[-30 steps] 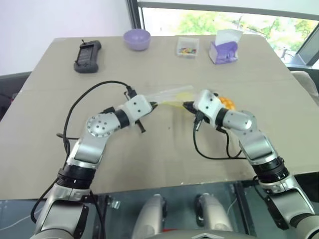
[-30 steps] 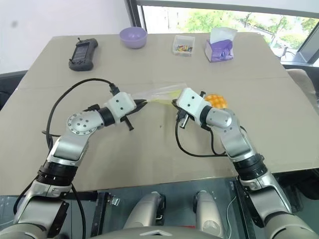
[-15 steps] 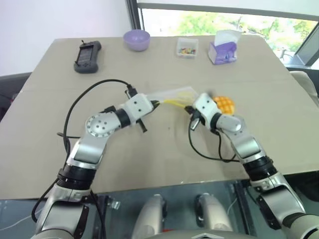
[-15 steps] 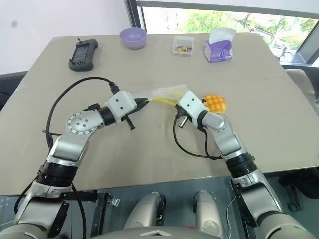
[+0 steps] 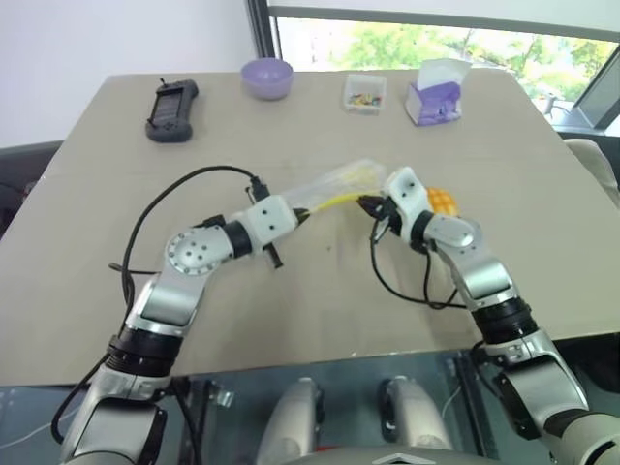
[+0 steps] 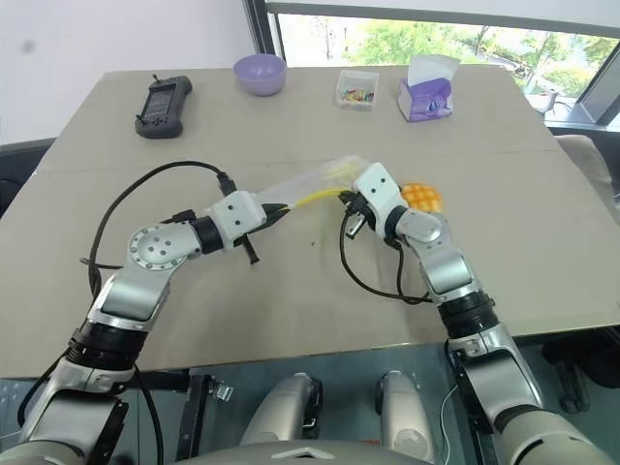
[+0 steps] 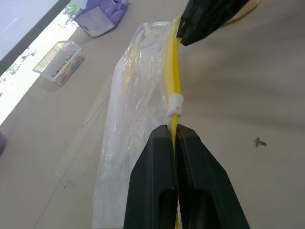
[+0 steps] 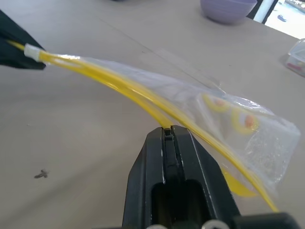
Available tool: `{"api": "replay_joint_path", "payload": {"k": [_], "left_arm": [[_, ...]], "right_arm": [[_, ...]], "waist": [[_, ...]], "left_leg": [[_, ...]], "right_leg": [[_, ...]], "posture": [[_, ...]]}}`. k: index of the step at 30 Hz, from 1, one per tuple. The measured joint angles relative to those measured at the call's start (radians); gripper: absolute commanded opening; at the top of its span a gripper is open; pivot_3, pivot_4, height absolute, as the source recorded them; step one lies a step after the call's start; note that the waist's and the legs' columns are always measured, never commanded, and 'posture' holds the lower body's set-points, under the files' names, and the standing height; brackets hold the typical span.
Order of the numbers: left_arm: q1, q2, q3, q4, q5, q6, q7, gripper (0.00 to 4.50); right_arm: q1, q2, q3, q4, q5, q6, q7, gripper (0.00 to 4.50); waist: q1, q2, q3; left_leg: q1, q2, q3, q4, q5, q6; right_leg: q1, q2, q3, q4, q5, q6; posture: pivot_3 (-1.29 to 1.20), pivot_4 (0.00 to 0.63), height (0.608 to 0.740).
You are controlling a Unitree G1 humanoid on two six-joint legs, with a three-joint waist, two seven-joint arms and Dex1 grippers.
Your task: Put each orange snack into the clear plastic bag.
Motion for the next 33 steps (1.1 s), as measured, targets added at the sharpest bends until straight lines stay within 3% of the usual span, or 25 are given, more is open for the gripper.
{"api": "replay_joint_path", "payload": {"k": [33], "left_arm": [[0.025, -0.001, 0.0, -0.031, 0.0, 0.028, -0.053, 0.0]], "right_arm": [[0.031, -0.153, 0.01, -0.04, 0.029, 0.017, 0.19, 0.01]], "waist": [[0.002, 0.0, 0.0]], "left_leg": [[0.0, 0.001, 0.0, 0.001, 0.0, 0.0]], "right_leg": [[0.0, 0.0, 0.0, 0.001, 0.0, 0.0]], "posture": [[0.0, 0.15, 0.74]]}}
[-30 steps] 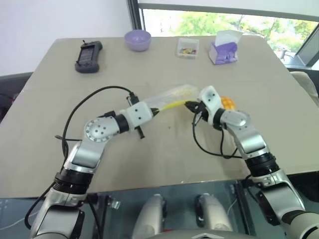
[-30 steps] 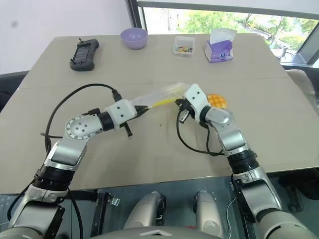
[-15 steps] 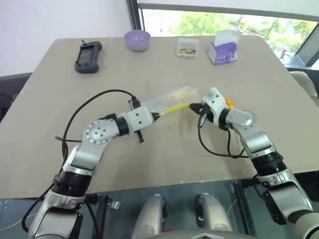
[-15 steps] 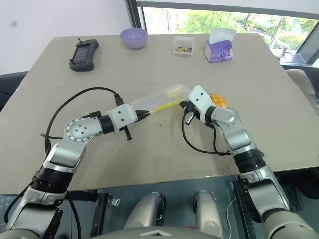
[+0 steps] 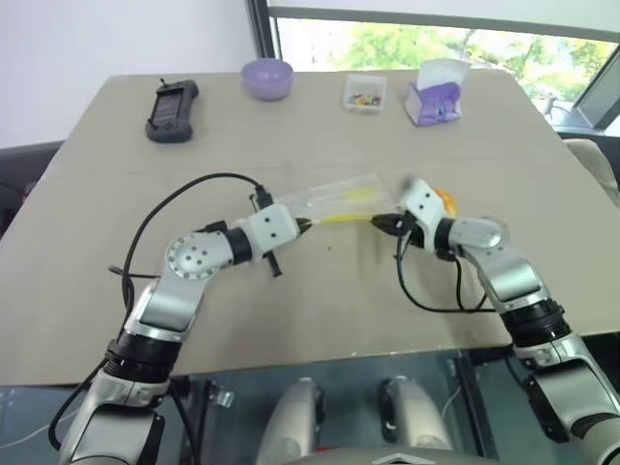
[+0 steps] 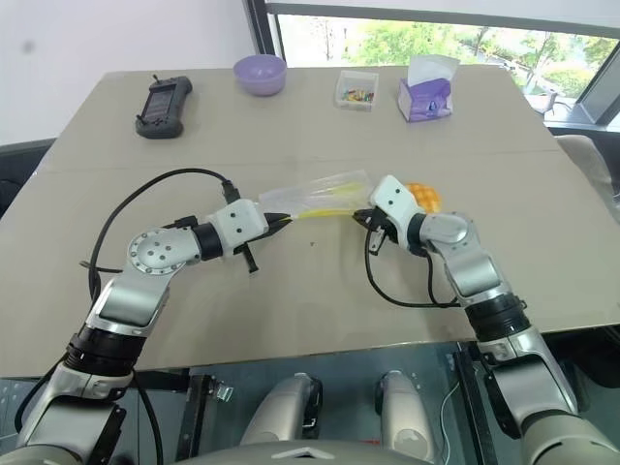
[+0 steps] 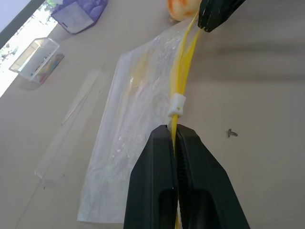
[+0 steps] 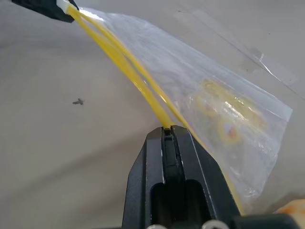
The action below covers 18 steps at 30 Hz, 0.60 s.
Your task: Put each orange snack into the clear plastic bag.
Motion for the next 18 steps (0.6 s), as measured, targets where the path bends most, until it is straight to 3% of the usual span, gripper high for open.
{"api": "replay_joint_path", "payload": {"k": [18], "left_arm": [[0.0, -0.002, 0.0, -0.001, -0.003, 0.005, -0.002, 0.0]], "right_arm": [[0.03, -0.04, -0.008, -0.041, 0.043, 0.051, 0.06, 0.01]], "waist": [[0.0, 0.0, 0.0]], "left_leg": [[0.0, 0.0, 0.0, 0.0, 0.0, 0.0]], "right_leg": [[0.0, 0.0, 0.0, 0.0, 0.0, 0.0]], "posture": [[0.0, 0.15, 0.74]]}}
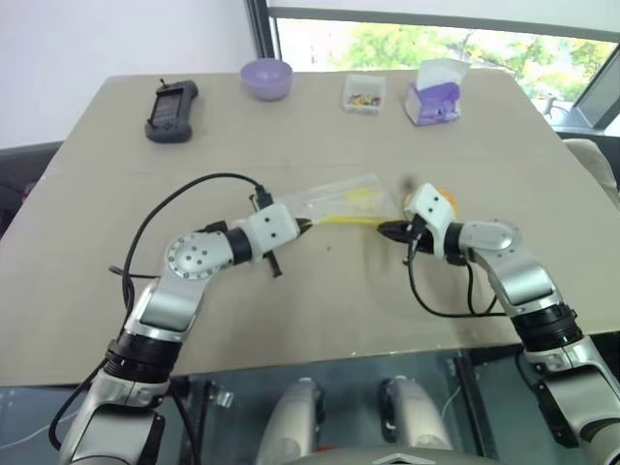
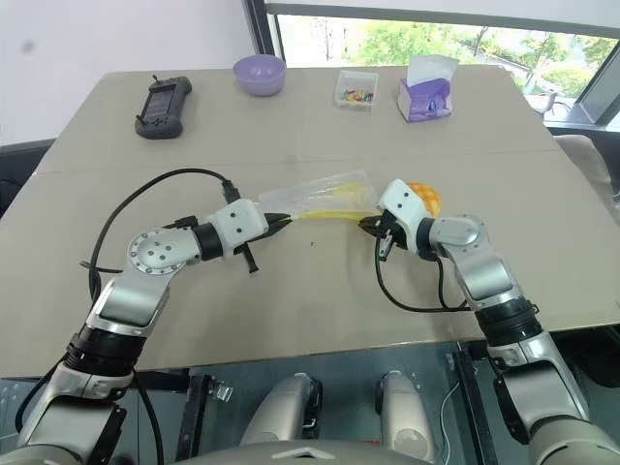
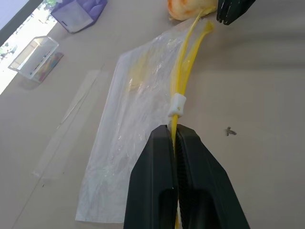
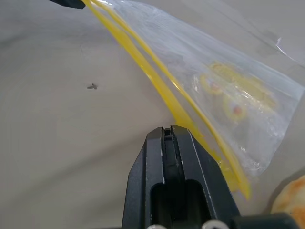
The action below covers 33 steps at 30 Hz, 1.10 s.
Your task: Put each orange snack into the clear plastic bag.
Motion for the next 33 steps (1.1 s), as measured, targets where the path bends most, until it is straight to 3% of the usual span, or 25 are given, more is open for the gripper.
{"api": "replay_joint_path", "payload": {"k": [16, 29, 31, 33], "left_arm": [[0.0, -0.003, 0.0, 0.0, -0.002, -0.006, -0.004, 0.0], [-0.003, -0.026, -0.001, -0.003, -0.007, 0.004, 0.001, 0.0], [-0.008, -0.037, -0.002, -0.003, -0.007, 0.011, 0.004, 0.0], [-0.012, -0.045, -0.002, -0.005, -0.005, 0.027, 0.018, 0.0]], "right_arm": [[-0.032, 0.06, -0.012, 0.06, 0.003, 0.017, -0.092, 0.01], [-0.006, 0.349, -0.095, 0.099, 0.084, 0.059, -0.343, 0.01], [-0.007, 0.354, -0.075, 0.109, 0.046, 0.009, -0.381, 0.01], [-0.019, 0.307, 0.009, 0.159, -0.093, -0.139, -0.445, 0.01]], "waist": [[0.0, 0.0, 0.0], [-0.001, 0.0, 0.0], [-0.001, 0.0, 0.0], [0.0, 0.0, 0.0]], "left_leg": [[0.0, 0.0, 0.0, 0.0, 0.0, 0.0], [0.0, 0.0, -0.002, 0.0, 0.0, 0.0], [0.0, 0.0, -0.002, 0.0, 0.0, 0.0], [0.0, -0.001, -0.001, 0.0, 0.0, 0.0]], "right_leg": [[0.0, 0.0, 0.0, 0.0, 0.0, 0.0], [0.0, 0.0, 0.0, 0.001, 0.0, 0.0], [0.0, 0.0, 0.0, 0.001, 0.0, 0.0], [0.0, 0.0, 0.0, 0.001, 0.0, 0.0]], "posture": [[0.0, 0.15, 0.74], [0.0, 0.15, 0.74], [0.0, 0.15, 0.74], [0.0, 0.15, 0.74]]}}
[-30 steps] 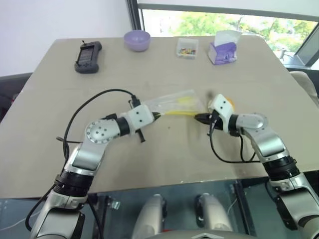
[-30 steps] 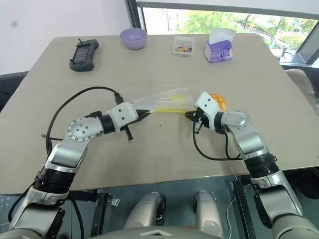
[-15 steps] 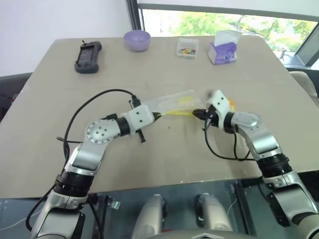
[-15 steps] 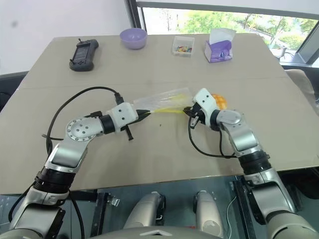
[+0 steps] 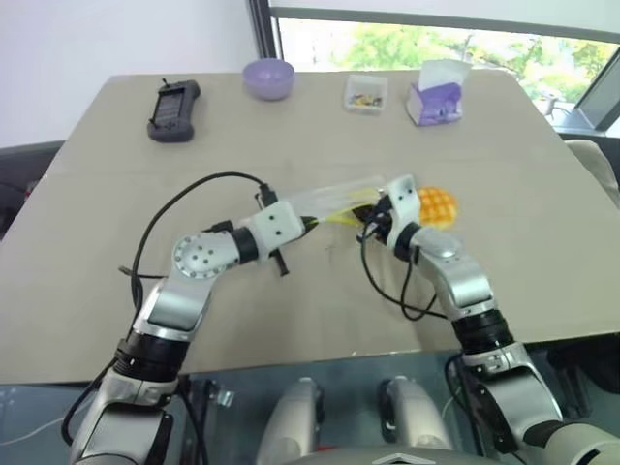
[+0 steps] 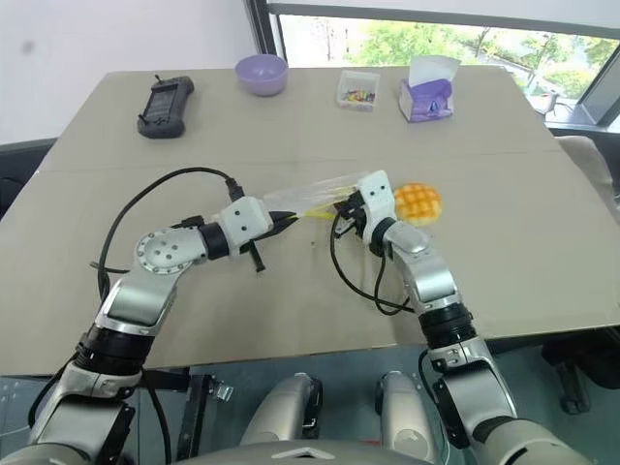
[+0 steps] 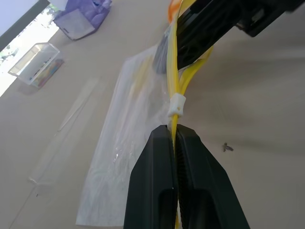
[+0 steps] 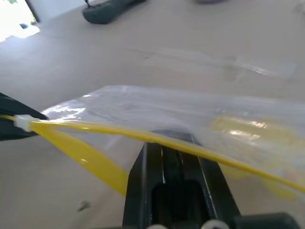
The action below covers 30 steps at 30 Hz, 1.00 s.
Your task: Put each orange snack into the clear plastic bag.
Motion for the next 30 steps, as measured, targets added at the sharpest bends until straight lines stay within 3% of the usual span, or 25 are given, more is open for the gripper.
{"api": "replay_joint_path", "payload": {"k": [8, 11, 17, 19, 25, 30], "left_arm": [[-0.008, -0.033, 0.0, -0.028, 0.0, 0.063, 0.023, 0.0], [-0.008, -0.033, 0.0, -0.029, 0.0, 0.071, 0.024, 0.0], [-0.008, -0.034, 0.0, -0.029, 0.0, 0.081, 0.031, 0.0], [-0.008, -0.034, 0.0, -0.029, 0.001, 0.083, 0.039, 0.0], [-0.02, -0.052, 0.002, -0.023, 0.008, 0.115, 0.075, 0.0], [-0.048, -0.067, 0.006, 0.009, 0.01, 0.158, 0.117, 0.0]], "right_arm": [[-0.09, -0.112, 0.212, 0.259, -0.367, -0.339, -0.162, 0.01], [-0.112, -0.118, 0.221, 0.305, -0.409, -0.39, -0.176, 0.86], [-0.155, -0.125, 0.225, 0.348, -0.447, -0.441, -0.186, 3.73], [-0.157, -0.13, 0.221, 0.349, -0.456, -0.459, -0.2, 4.46], [-0.154, -0.154, 0.216, 0.345, -0.475, -0.485, -0.222, 4.46], [-0.138, -0.217, 0.178, 0.266, -0.419, -0.486, -0.137, 4.46]], "waist": [[-0.009, 0.0, 0.0], [-0.014, 0.0, 0.0], [-0.022, 0.0, 0.0], [-0.024, 0.0, 0.0], [-0.023, 0.0, 0.0], [-0.023, 0.0, 0.0]], "left_leg": [[0.0, 0.001, 0.001, 0.0, 0.0, 0.0], [0.0, 0.001, 0.0, 0.0, 0.0, 0.0], [0.001, 0.001, -0.001, 0.0, 0.0, 0.0], [0.001, 0.001, -0.001, 0.0, 0.0, 0.0], [0.001, 0.001, -0.001, 0.0, 0.0, 0.0], [0.0, 0.001, -0.001, 0.0, 0.0, 0.0]], "right_leg": [[0.0, 0.001, 0.0, 0.0, 0.0, 0.0], [0.0, 0.0, 0.001, 0.0, 0.0, 0.0], [0.0, 0.0, 0.001, 0.0, 0.0, 0.0], [0.0, 0.0, 0.001, 0.0, 0.0, 0.0], [0.0, 0.0, 0.001, 0.0, 0.0, 0.0], [0.0, 0.0, 0.002, 0.0, 0.0, 0.0]], "posture": [[0.0, 0.15, 0.74], [0.0, 0.15, 0.74], [0.0, 0.15, 0.74], [0.0, 0.15, 0.74], [0.0, 0.15, 0.74], [0.0, 0.15, 0.74]]}}
